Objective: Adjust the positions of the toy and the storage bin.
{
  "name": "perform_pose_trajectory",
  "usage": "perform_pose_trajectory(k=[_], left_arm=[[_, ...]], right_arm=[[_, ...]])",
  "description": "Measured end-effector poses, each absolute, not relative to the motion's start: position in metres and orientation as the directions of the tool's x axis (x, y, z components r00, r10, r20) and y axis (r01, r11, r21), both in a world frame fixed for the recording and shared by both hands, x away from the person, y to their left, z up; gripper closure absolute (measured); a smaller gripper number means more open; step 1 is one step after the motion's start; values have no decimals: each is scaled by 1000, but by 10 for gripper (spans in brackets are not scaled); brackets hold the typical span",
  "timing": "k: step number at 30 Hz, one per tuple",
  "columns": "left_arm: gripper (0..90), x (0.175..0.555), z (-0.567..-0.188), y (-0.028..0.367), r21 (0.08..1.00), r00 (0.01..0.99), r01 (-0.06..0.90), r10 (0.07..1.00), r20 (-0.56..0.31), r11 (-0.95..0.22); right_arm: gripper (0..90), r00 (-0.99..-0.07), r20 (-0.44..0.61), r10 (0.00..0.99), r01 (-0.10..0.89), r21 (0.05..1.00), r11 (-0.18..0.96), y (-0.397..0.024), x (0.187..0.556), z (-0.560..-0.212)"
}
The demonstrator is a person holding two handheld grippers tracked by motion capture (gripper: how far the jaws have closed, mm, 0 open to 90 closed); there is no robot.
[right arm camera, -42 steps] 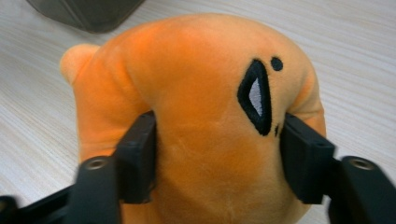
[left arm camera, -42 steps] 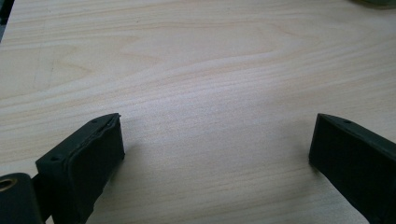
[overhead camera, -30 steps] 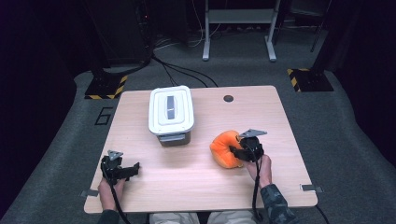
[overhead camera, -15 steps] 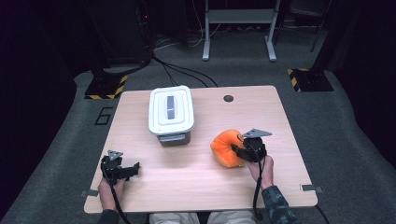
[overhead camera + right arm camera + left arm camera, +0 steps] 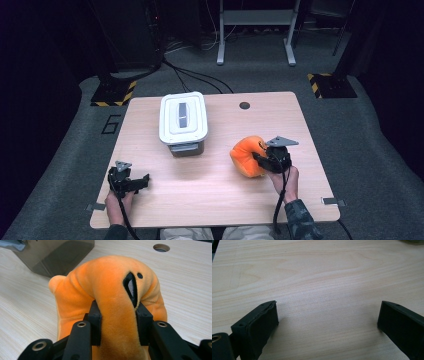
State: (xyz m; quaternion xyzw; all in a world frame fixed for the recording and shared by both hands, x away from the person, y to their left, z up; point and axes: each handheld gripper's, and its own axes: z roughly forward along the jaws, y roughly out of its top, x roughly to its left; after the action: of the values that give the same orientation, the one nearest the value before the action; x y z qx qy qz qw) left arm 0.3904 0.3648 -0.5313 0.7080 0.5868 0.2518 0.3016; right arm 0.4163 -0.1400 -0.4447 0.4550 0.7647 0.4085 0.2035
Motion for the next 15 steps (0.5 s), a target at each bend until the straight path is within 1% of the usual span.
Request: perform_pose_trajectory(k=[15], left_arm=[[28,390,-531,365,722,184,679,983,3,-129]], right_arm=[[650,-451,47,891,527,820,224,-164,412,-435]])
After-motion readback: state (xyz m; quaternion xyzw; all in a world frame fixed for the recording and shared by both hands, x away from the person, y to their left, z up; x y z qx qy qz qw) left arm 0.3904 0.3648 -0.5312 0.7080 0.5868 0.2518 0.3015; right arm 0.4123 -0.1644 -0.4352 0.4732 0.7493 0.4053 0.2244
